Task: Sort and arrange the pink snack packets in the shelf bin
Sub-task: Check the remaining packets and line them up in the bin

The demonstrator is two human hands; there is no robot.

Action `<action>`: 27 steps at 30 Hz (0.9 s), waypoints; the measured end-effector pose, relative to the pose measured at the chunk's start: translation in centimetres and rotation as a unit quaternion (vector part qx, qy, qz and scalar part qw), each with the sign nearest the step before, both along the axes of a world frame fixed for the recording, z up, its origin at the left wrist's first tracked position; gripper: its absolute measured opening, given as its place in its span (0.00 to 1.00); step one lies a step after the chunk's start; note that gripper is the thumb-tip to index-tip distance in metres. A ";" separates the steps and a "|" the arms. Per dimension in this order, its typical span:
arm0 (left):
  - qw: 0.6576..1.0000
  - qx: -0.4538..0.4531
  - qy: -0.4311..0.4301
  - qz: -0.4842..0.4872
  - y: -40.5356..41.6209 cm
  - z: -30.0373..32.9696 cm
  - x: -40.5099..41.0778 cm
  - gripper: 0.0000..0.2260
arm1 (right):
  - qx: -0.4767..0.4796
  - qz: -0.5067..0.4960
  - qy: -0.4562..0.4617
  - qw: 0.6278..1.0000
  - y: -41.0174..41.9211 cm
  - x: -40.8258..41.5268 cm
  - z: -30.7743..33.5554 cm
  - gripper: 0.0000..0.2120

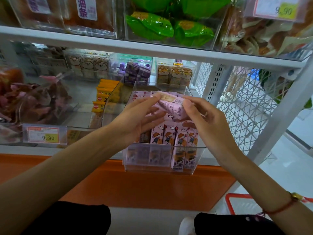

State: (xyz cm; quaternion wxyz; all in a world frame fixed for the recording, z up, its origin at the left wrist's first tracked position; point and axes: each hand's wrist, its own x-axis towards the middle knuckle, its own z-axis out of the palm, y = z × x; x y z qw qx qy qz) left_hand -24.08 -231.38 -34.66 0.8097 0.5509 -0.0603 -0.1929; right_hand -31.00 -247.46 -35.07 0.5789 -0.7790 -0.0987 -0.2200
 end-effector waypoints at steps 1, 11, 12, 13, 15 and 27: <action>1.000 -0.015 -0.001 0.015 -0.1 0.0 0.0 0.19 | -0.001 -0.004 -0.001 1.000 0.0 0.0 0.0 0.21; 0.941 0.198 -0.273 0.037 -0.4 0.0 -0.4 0.25 | 0.117 -0.113 -0.062 0.985 -1.7 0.5 0.6 0.09; 0.922 0.207 -0.327 0.033 -0.4 0.0 -0.6 0.24 | 0.145 -0.114 -0.042 0.982 -2.1 0.6 0.5 0.10; 0.906 0.207 -0.368 0.033 -0.4 0.0 -0.8 0.22 | 0.174 -0.111 -0.023 0.978 -2.4 0.8 0.3 0.10; 0.883 0.209 -0.416 0.054 -0.2 -0.1 -0.9 0.18 | 0.219 -0.095 0.007 0.971 -2.7 1.0 0.2 0.16; 0.874 0.227 -0.408 0.132 -1.6 -0.5 2.2 0.11 | -0.032 -0.200 0.080 0.976 -4.8 1.6 -1.7 0.20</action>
